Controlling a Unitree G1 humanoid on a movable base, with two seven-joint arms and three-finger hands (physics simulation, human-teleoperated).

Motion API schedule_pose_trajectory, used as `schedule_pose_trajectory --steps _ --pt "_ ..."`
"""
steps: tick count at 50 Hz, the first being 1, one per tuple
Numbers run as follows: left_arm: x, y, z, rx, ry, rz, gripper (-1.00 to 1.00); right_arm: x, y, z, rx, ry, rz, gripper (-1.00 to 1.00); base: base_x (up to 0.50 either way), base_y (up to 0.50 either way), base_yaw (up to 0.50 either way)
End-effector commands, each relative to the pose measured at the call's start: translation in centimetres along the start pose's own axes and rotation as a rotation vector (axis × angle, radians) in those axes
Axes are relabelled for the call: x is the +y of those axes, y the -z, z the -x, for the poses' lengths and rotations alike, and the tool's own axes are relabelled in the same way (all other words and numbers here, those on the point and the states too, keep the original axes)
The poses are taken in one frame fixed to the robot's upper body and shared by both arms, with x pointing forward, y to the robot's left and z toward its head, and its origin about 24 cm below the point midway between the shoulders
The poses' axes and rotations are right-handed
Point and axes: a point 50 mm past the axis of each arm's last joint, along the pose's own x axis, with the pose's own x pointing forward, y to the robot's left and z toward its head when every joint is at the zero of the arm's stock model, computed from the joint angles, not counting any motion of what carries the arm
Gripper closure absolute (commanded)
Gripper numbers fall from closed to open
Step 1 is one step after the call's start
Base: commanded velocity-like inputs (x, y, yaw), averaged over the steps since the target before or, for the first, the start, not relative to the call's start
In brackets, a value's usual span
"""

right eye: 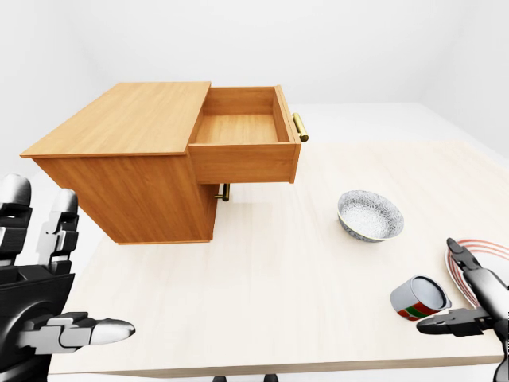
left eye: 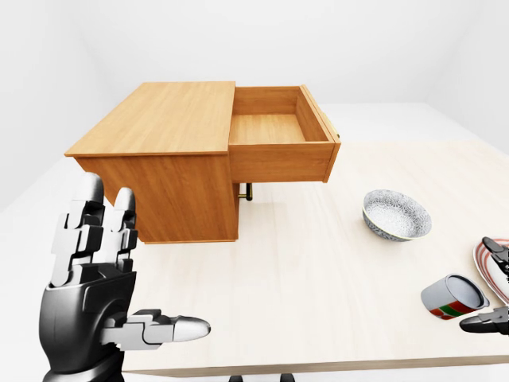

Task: Put the ketchup in the top drawer of the cabinet.

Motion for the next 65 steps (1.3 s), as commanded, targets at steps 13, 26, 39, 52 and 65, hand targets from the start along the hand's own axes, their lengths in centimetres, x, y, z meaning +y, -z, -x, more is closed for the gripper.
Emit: schedule_pose_trajectory --steps 13,26,39,52,65 --pt "-0.1 0.4 0.0 0.016 0.002 0.003 -1.0 1.1 0.8 -0.7 0.03 -0.059 -0.022 -1.0 0.0 0.0 0.0" --pt "-0.1 0.2 0.0 0.012 0.0 -0.001 -1.0 2.1 2.7 -1.4 0.086 -0.124 -0.105 -1.0 0.0 0.0 0.0" --pt "-0.1 0.4 0.0 0.017 -0.004 -0.002 -1.0 2.6 4.1 -1.4 0.112 -0.159 -0.17 -1.0 0.0 0.0 0.0" --pt "-0.1 0.3 0.0 0.016 0.0 -0.001 -1.0 2.5 2.8 -0.7 0.068 -0.127 -0.116 1.0 0.0 0.0 0.0" --pt "-0.1 0.3 0.0 0.015 0.0 0.0 -1.0 1.9 -0.6 -0.1 -0.035 -0.052 -0.004 1.0 0.0 0.0 0.0"
